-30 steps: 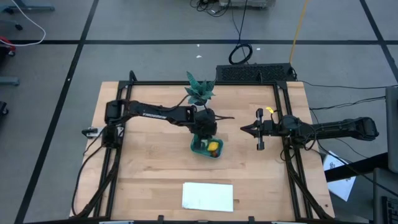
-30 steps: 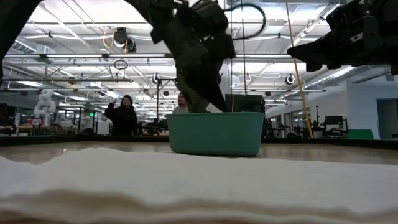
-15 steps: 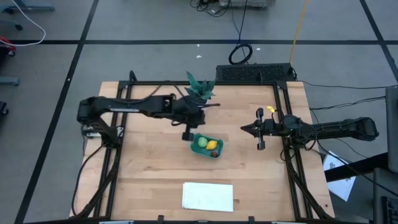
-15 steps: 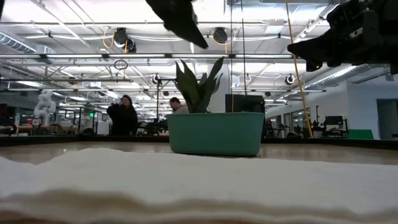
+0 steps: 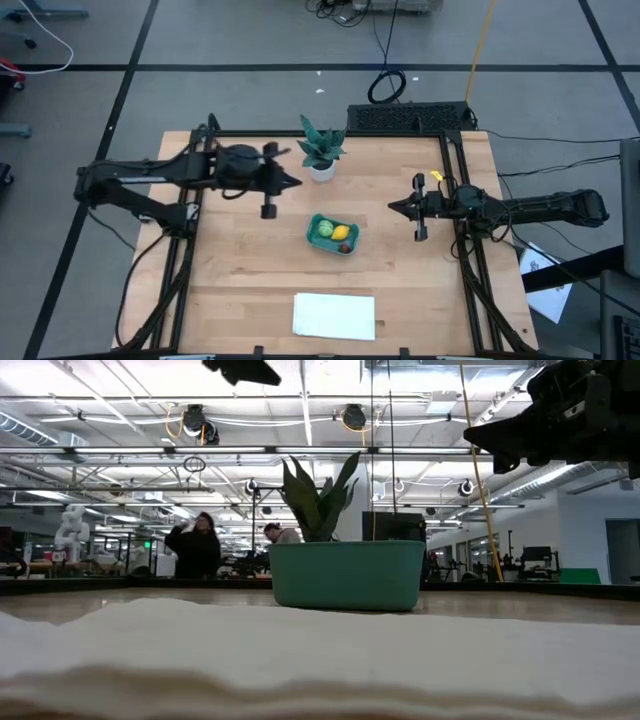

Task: Pick and placing Produce into tupperware
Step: Adjust the green bin on the table

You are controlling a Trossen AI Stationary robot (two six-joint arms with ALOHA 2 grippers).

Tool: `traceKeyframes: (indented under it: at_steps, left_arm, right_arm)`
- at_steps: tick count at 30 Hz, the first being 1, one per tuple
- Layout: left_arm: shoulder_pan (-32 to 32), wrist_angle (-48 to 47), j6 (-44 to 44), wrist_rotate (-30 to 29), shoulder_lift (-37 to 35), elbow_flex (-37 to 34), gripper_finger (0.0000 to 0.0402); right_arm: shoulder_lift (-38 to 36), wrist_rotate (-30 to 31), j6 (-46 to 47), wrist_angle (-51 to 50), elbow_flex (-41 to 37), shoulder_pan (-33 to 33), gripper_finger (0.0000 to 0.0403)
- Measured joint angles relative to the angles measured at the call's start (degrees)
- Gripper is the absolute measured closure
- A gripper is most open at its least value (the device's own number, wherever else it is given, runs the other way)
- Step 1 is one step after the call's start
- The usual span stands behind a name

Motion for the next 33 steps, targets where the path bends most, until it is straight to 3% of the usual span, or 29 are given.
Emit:
traceKeyframes:
  at_steps: [5,11,16,24,33]
  left_arm:
    - [1.2,14.3,-4.6,2.0,-7.6,-11.7,0.0401]
    - [3.8,32.3,-11.2,11.6,-10.7,-23.5,0.0401]
    - [3.9,34.4,-10.1,8.9,-13.9,-27.3,0.0401]
    - [2.2,34.1,-8.8,5.0,-25.8,-32.3,0.0401]
    - [1.5,36.4,-6.5,6.1,-35.9,-42.4,0.0401]
  right_arm:
    - [0.0,-0.2,0.9,0.1,0.0,0.0,0.0403]
    - [-0.1,-4.7,1.7,2.4,0.0,0.0,0.0403]
    - [-1.5,-4.7,4.3,3.8,0.0,0.0,0.0403]
    - [-6.2,-4.7,5.0,0.3,0.0,0.0,0.0403]
    - [-10.6,-4.7,5.5,-4.1,0.0,0.0,0.0403]
